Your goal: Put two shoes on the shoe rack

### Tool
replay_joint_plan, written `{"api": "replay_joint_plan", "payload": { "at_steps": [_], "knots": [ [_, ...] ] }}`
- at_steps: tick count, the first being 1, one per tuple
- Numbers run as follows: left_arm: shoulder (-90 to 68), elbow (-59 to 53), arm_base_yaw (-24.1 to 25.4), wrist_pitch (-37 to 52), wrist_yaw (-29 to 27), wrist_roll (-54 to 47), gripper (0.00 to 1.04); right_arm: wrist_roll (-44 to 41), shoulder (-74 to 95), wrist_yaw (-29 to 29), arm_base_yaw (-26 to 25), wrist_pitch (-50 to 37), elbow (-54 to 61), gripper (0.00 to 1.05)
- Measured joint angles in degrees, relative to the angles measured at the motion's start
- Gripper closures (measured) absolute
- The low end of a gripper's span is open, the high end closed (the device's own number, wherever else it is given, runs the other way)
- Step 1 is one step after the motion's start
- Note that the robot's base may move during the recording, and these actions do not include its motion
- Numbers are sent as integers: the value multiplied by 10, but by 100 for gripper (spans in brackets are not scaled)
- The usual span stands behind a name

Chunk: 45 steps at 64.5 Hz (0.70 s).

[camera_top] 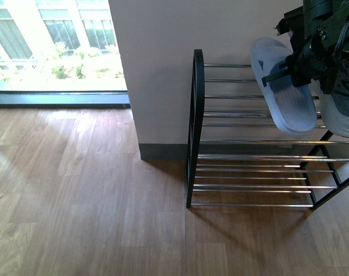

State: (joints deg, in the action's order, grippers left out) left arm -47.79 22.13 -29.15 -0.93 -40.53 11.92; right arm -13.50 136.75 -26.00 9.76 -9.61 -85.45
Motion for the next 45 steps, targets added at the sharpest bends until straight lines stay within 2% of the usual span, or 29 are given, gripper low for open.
{"api": "replay_joint_plan", "payload": {
  "at_steps": [17,29,45],
  "knots": [
    [0,0,0,0,0,0,103,-19,23,-12,-3,-8,-19,103],
    [0,0,0,0,0,0,103,-22,21,-2,-3,-18,-19,78],
    [0,0,0,0,0,0,103,-10,-48,55,-4,-50,61,41]
  ]
}}
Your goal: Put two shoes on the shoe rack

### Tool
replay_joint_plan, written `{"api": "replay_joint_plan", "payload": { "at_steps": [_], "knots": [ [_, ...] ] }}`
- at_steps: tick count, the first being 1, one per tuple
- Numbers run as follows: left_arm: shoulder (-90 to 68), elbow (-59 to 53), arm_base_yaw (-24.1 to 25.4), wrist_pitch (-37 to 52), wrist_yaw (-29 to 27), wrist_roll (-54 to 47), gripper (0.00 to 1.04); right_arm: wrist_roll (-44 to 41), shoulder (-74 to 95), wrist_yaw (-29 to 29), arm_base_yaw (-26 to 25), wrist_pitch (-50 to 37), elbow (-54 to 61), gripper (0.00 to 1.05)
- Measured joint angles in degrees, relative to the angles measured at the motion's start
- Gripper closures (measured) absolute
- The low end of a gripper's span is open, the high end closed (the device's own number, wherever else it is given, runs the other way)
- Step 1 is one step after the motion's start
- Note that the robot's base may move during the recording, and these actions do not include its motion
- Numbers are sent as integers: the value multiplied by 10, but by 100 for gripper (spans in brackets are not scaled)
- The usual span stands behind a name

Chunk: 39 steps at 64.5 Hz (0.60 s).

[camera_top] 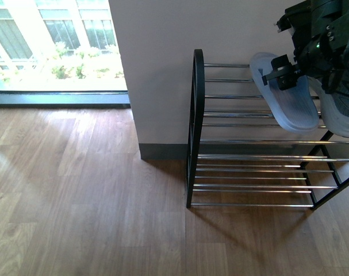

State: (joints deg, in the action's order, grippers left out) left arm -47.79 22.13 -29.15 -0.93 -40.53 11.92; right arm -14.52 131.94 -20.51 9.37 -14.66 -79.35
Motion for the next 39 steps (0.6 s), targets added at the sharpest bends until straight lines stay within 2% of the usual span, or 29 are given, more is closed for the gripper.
{"api": "replay_joint_plan", "payload": {
  "at_steps": [15,26,33,39],
  "knots": [
    [0,0,0,0,0,0,103,33,-134,84,-14,-36,130,8],
    [0,0,0,0,0,0,103,72,-268,166,-33,-67,261,9],
    [0,0,0,0,0,0,103,108,-404,253,-44,-77,370,9],
    [0,0,0,0,0,0,103,124,-498,302,-52,-67,428,9]
  ]
}}
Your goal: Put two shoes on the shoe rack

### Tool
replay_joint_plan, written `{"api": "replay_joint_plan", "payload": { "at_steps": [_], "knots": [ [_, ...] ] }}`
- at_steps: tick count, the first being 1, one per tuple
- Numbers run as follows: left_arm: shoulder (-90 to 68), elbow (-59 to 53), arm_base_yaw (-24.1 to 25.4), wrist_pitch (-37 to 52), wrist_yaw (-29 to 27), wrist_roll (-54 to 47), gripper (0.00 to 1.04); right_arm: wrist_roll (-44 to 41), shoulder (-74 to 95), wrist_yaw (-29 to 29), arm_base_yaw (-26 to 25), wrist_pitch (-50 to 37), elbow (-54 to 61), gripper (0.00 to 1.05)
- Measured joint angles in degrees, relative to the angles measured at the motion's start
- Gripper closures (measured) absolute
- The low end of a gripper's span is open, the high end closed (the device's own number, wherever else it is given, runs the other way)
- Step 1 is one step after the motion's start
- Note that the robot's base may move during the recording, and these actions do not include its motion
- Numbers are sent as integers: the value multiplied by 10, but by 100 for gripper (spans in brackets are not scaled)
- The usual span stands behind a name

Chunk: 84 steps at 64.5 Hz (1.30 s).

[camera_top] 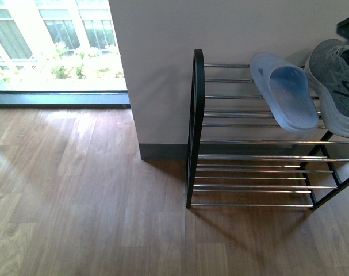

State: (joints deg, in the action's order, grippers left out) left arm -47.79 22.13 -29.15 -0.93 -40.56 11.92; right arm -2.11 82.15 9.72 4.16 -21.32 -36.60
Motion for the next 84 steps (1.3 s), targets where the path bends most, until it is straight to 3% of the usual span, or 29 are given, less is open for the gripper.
{"api": "replay_joint_plan", "payload": {
  "at_steps": [12,24,35,42,46,73,84],
  "knots": [
    [0,0,0,0,0,0,103,17,-190,76,-38,54,93,9],
    [0,0,0,0,0,0,103,41,-365,157,-111,92,169,9],
    [0,0,0,0,0,0,103,45,-403,146,-122,83,186,10],
    [0,0,0,0,0,0,103,34,-420,-32,-73,-40,242,27],
    [0,0,0,0,0,0,103,30,-439,-81,-52,-56,259,38],
    [0,0,0,0,0,0,103,24,-531,-96,-44,-26,319,103],
    [0,0,0,0,0,0,103,23,-566,-96,-44,-5,331,103]
  ]
}}
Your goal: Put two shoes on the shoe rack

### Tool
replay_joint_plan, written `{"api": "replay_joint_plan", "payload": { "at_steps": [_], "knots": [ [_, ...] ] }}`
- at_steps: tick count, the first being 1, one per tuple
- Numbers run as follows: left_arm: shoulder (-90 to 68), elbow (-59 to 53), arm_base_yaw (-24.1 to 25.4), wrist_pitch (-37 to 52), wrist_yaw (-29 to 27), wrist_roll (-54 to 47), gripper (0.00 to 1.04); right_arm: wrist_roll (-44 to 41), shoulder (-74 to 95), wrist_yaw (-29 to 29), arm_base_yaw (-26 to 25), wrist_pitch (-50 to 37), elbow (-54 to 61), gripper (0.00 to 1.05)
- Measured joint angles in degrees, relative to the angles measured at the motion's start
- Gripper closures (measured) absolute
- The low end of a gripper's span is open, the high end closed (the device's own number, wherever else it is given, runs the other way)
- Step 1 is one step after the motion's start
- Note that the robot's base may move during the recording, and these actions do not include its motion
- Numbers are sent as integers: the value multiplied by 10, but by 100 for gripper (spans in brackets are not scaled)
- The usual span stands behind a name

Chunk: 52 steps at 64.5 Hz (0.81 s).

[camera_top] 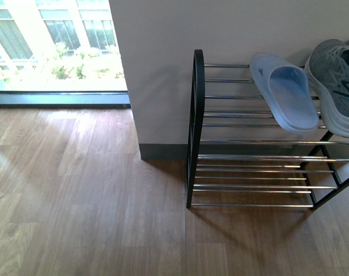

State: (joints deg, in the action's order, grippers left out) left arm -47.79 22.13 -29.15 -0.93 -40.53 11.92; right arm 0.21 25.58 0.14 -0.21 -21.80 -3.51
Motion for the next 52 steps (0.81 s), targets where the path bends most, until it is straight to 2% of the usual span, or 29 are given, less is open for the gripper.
{"api": "replay_joint_plan", "payload": {
  "at_steps": [25,52],
  "knots": [
    [0,0,0,0,0,0,103,0,-67,-1,0,30,24,103],
    [0,0,0,0,0,0,103,0,-141,-2,0,102,24,103]
  ]
}}
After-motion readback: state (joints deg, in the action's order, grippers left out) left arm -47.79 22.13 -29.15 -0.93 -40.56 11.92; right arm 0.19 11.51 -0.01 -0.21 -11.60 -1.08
